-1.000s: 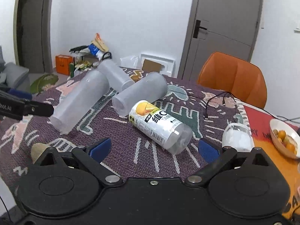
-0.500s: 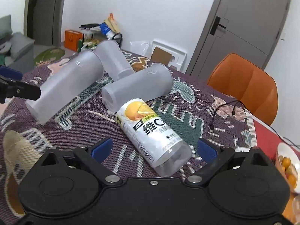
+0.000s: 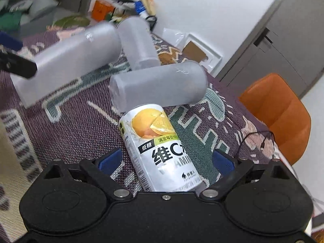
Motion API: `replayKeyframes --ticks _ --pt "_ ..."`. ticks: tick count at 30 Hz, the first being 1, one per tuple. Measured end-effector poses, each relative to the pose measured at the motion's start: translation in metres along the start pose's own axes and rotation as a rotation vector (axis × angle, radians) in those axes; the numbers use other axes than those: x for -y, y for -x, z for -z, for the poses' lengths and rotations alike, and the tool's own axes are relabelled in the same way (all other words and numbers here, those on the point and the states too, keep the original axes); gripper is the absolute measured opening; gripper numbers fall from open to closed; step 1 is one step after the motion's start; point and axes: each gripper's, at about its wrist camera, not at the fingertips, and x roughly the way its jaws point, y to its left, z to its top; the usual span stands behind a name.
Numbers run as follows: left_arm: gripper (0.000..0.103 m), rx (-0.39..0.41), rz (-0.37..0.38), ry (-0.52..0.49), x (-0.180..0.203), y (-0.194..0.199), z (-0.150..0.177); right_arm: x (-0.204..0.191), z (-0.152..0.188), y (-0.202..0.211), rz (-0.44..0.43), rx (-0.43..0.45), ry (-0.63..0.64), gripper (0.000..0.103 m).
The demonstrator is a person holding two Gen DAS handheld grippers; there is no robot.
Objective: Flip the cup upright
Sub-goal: 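Move the right tool to the lying orange-label bottle and close around it, then lift the orange-label bottle with the right tool toward the left tool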
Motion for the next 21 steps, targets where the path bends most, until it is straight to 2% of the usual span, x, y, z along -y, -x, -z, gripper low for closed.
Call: replayKeyframes --ticks 3,4,5,8,10,21 --pt "0.097 0.001 0.001 0.006 -0.002 0.001 0.002 -0.004 -0.002 -0.010 -0.017 -0.036 0.057 0.091" --pt "0.097 0.000 0.003 0.008 -0.003 0.001 0.002 -0.005 -0.002 -0.014 -0.025 -0.054 0.078 0.084" --pt "0.097 -0.002 0.005 0.011 -0.003 0.001 0.003 -0.007 -0.002 -0.019 -0.029 -0.073 0.102 0.071" --pt "0.097 -0.004 0.012 0.019 -0.004 0.003 0.004 -0.007 -0.002 -0.023 -0.026 -0.102 0.121 0.059" --pt "0.097 0.000 0.017 0.020 -0.005 0.007 0.006 -0.005 -0.003 -0.018 -0.055 -0.104 0.112 0.059" --pt "0.097 0.035 0.035 0.036 -0.017 0.032 0.008 -0.019 -0.010 0.030 -0.047 -0.050 0.103 0.059"
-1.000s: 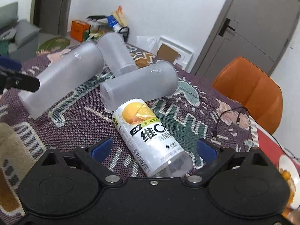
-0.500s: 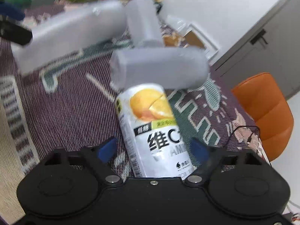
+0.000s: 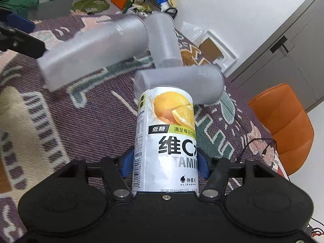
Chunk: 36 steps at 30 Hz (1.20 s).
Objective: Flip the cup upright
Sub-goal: 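Lift the orange-label bottle with the right tool toward the left tool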
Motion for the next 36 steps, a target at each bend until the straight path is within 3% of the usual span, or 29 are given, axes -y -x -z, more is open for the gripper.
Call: replayKeyframes --ticks 15,32,36 --pt "0.097 0.038 -0.008 0.009 -0.020 0.043 0.017 -0.057 -0.007 0.062 -0.070 0.103 0.027 0.059" --pt "0.097 0.046 -0.032 0.068 -0.058 0.075 0.041 -0.121 -0.002 0.068 -0.181 0.122 0.081 0.059" --pt "0.097 0.032 -0.009 0.090 -0.061 0.076 0.046 -0.133 0.001 0.063 -0.213 0.119 0.090 0.059"
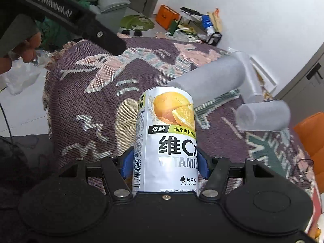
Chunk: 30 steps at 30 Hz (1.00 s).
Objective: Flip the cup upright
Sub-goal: 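Lift the orange-label bottle with the right tool toward the left tool, then close the left tool on the bottle while the right tool opens and releases it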
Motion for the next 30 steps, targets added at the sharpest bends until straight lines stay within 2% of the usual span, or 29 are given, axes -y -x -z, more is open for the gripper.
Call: replayKeyframes --ticks 4,8,12,18,24,30 --pt "0.097 -0.021 0.012 0.013 0.001 0.000 0.002 -0.008 0.007 -0.007 -0.009 -0.009 0.012 0.060" --pt "0.097 -0.038 0.055 0.041 0.005 0.000 0.002 -0.009 0.010 0.002 -0.003 0.018 0.007 0.075" --pt "0.096 -0.069 0.107 0.101 0.005 -0.004 0.003 -0.002 0.014 0.015 0.013 0.046 -0.033 0.079" --pt "0.095 -0.145 0.191 0.221 0.003 -0.015 0.007 0.012 0.025 0.034 0.005 0.091 -0.177 0.079" --pt "0.095 -0.165 0.220 0.296 0.008 -0.022 0.007 0.019 0.036 0.050 0.018 0.138 -0.305 0.079" --pt "0.093 -0.214 0.266 0.442 0.009 -0.035 0.011 0.028 0.053 0.066 0.053 0.186 -0.492 0.079"
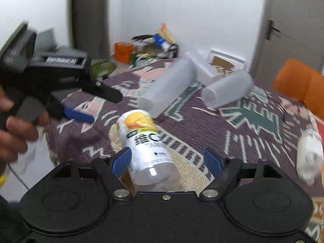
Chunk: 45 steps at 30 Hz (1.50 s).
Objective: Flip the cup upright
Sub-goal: 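Close the left tool on the bottle while the right tool opens and releases it, then rotate the bottle upright with the left tool and lower it to the tablecloth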
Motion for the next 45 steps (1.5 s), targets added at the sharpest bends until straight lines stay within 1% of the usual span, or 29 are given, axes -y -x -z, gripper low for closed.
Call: replayKeyframes --ticks 3,6,11,17,24,26,27,28,29,32,34,40,45 --pt "0.089 -0.042 0.020 0.077 -0.004 -0.011 0.002 0.007 0.007 0.007 0.026 0.023 -0.071 0.079" --pt "0.083 -0.059 0.020 0.122 -0.005 -0.019 0.005 0.014 0.015 0.012 0.049 0.044 -0.135 0.079" --pt "0.083 -0.058 0.021 0.187 -0.005 -0.028 0.010 0.024 0.026 0.021 0.082 0.071 -0.232 0.078" --pt "0.083 -0.049 0.016 0.212 0.002 -0.040 0.014 0.034 0.041 0.025 0.120 0.083 -0.331 0.078" --pt "0.083 -0.037 -0.021 0.235 0.004 -0.054 0.018 0.040 0.055 0.025 0.148 0.071 -0.391 0.078" --pt "0.083 -0.027 -0.028 0.229 0.005 -0.055 0.016 0.040 0.058 0.025 0.153 0.063 -0.399 0.078" --pt "0.080 -0.032 -0.033 0.220 0.007 -0.056 0.016 0.040 0.059 0.025 0.153 0.061 -0.402 0.078" --pt "0.077 -0.038 -0.040 0.213 0.007 -0.057 0.015 0.040 0.060 0.024 0.154 0.060 -0.403 0.078" --pt "0.068 -0.041 -0.050 0.207 0.008 -0.058 0.016 0.040 0.061 0.024 0.154 0.060 -0.404 0.078" --pt "0.063 -0.036 -0.045 0.225 0.004 -0.056 0.016 0.038 0.062 0.024 0.153 0.063 -0.403 0.078" --pt "0.062 -0.018 -0.052 0.202 0.006 -0.052 0.015 0.037 0.062 0.025 0.157 0.070 -0.401 0.078" --pt "0.060 0.074 0.016 0.083 0.026 -0.028 0.011 0.037 0.063 0.027 0.157 0.096 -0.412 0.078" --pt "0.060 0.120 0.033 -0.016 0.042 -0.017 0.010 0.037 0.063 0.030 0.164 0.114 -0.418 0.078"
